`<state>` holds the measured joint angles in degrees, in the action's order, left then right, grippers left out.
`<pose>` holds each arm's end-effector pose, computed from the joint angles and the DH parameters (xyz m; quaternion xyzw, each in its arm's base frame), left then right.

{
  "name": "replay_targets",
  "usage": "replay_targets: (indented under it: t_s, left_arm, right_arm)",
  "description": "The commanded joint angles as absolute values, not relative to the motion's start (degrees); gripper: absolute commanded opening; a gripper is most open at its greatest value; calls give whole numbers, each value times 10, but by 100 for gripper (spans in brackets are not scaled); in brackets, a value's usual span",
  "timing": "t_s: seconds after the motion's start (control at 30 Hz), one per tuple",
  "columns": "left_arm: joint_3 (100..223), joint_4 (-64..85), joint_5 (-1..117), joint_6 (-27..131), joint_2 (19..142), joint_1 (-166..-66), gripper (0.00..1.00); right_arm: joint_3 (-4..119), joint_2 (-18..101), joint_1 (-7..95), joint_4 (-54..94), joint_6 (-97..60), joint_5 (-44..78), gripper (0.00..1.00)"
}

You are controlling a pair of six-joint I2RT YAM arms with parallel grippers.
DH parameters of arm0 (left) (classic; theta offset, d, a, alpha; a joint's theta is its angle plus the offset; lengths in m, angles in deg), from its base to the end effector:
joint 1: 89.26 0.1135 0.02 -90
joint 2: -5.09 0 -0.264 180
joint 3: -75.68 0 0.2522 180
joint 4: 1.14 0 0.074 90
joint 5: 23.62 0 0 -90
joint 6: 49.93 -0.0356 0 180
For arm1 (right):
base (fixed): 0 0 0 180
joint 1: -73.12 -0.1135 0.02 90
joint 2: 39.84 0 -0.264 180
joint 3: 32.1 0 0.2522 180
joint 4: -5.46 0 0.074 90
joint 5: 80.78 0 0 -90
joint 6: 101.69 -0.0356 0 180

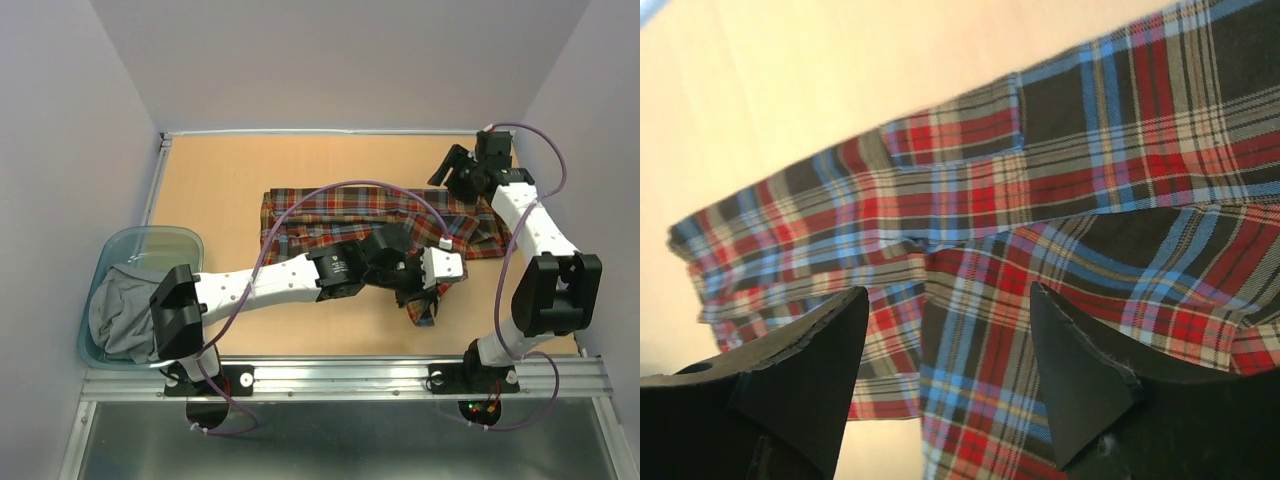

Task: Fold and stack the long sleeve shirts
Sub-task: Fold the shirt

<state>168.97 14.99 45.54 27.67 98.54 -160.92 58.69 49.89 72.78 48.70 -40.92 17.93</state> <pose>0.1110 -0.3752 0.3462 0.6075 0.5119 -0.4174 0.4412 0.3518 0.0075 0.3088 0.1976 0.8904 0.1703 0.3730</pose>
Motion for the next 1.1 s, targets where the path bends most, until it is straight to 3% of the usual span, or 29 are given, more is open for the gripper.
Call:
replay_targets:
  t_s: [0.0,0.3,0.5,0.7,1.07]
  left_arm:
    - [1728,196,404,240,989,-1612,0]
    - [1747,183,414,270,1010,-1605,0]
    - [1793,148,445,355,1038,-1562,0]
    - [1776,37,387,545,1060,-1402,0]
    - [1673,-112,325,834,1105,-1230,0]
  right_arm:
    - [558,525,729,467,-383,159,70]
    - [529,578,729,448,-371,143,67]
    - [536,527,729,449,-359,112,68]
    - [536,420,729,455,-345,38,72]
    - [486,335,729,459,-317,28,74]
